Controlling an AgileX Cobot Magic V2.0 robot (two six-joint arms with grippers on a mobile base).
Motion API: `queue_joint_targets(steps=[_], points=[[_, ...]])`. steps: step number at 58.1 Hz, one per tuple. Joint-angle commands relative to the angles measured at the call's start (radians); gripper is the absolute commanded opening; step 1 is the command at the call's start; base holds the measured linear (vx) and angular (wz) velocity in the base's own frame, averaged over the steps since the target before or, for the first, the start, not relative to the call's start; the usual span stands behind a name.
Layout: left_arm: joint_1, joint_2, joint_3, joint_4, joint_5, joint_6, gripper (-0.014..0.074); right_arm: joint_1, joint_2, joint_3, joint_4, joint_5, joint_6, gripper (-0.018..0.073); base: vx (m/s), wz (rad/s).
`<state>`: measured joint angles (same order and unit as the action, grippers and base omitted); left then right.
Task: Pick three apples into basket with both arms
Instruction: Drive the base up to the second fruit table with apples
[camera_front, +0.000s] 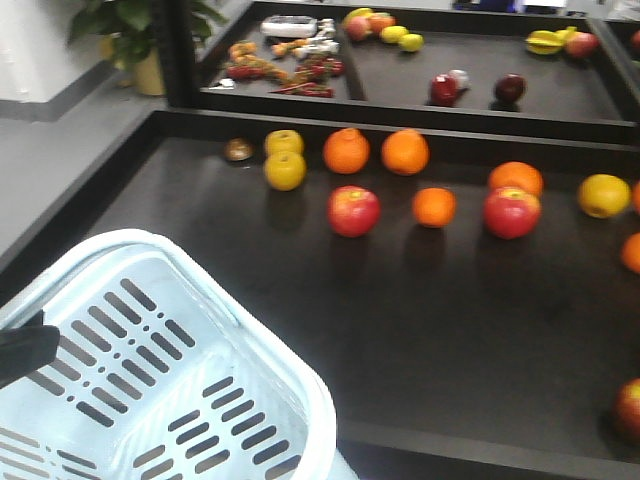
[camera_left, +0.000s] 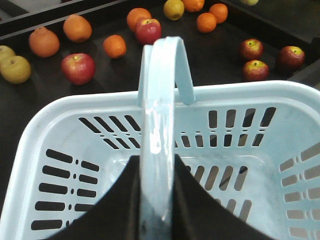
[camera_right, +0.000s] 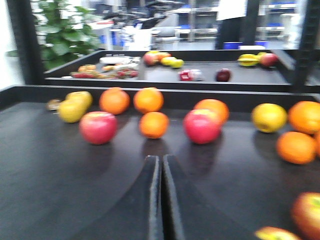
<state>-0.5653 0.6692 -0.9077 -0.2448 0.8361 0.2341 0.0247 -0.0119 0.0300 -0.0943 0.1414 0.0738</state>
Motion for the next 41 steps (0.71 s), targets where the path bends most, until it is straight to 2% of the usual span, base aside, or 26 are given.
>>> queue_joint_targets(steps=[1, 24, 41], points=[[-0.003, 0.001, -0.026, -0.022, -0.090, -0.009, -0.0006, -0.005, -0.011, 0.012, -0.009, -0.072, -0.008, -0.0005, 0.14, -0.55], [-0.003, 0.001, -0.026, -0.022, -0.090, -0.009, -0.0006, -0.005, -0.011, 0.012, -0.009, -0.072, -0.008, -0.0005, 0.13, -0.50], [-0.003, 0.001, -0.026, -0.022, -0.090, -0.009, -0.0006, -0.005, -0.011, 0.012, -0.009, -0.072, -0.008, -0.0005, 0.12, -0.30]])
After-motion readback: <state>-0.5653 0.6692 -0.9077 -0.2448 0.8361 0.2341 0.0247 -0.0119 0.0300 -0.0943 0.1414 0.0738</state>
